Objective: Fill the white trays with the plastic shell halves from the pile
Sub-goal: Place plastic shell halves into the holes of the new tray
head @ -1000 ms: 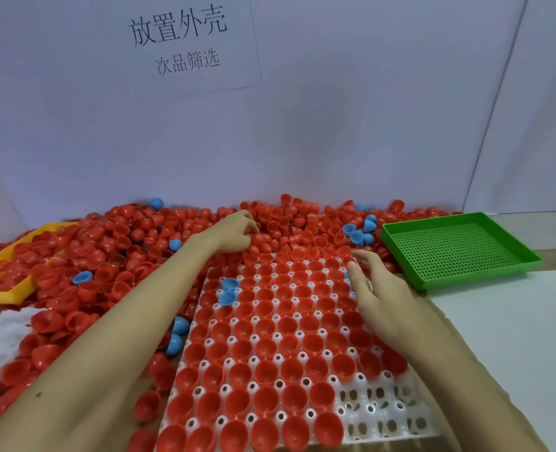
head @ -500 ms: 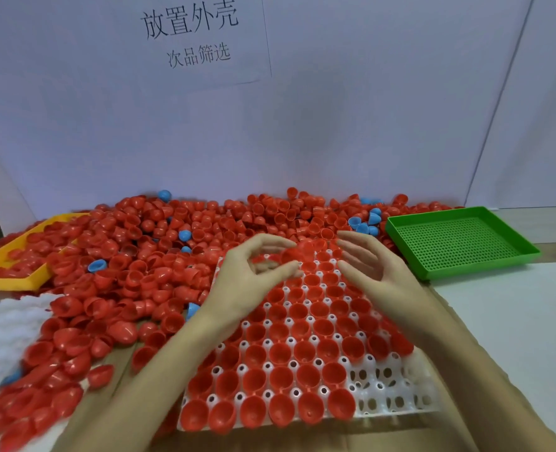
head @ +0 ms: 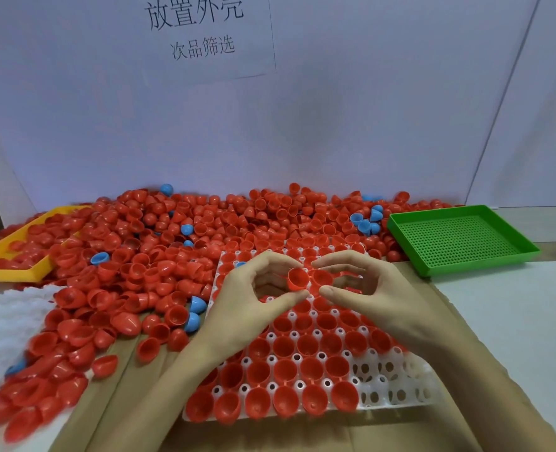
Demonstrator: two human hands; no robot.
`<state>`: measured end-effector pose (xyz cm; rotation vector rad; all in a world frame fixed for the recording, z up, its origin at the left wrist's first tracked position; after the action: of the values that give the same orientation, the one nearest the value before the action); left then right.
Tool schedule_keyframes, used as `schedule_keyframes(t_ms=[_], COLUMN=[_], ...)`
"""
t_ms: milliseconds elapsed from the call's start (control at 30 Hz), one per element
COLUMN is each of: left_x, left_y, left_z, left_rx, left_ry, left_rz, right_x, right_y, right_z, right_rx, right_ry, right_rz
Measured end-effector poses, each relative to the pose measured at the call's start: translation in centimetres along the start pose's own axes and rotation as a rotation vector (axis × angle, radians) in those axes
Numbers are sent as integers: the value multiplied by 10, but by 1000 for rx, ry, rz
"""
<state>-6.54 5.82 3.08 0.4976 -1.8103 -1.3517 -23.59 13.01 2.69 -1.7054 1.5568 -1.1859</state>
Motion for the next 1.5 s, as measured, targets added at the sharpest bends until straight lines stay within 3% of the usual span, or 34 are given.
schedule_keyframes(t_ms=[433, 667, 1033, 1167, 1500], left_x=[-3, -4, -6, -6, -9], left_y=[1, -5, -21, -22, -21], left_z=[9, 10, 13, 14, 16], left_rx=[-40, 76, -361, -334, -269], left_ry=[-19, -54, -66, -66, -65], left_rz=[22, -29, -309, -326, -334], right_x=[-3, -4, -7, -12, -13], right_y=[-16, -16, -24, -40, -39], right_z=[8, 12, 5, 10, 18], right_rx=[70, -15, -88, -179, -320], right_ry=[-21, 9, 185, 212, 212], right_rz=[-80, -86, -134, -257, -346])
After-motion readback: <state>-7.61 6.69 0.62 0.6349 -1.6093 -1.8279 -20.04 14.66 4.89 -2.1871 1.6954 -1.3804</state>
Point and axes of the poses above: each hand's wrist, its own x-axis towards the middle knuckle, its own z-axis out of the palm, y = z × x, the point moved 9 cm from there along x, towards the middle knuckle, and after that the axes turned 13 degrees about -x, right-handed, at the moved point
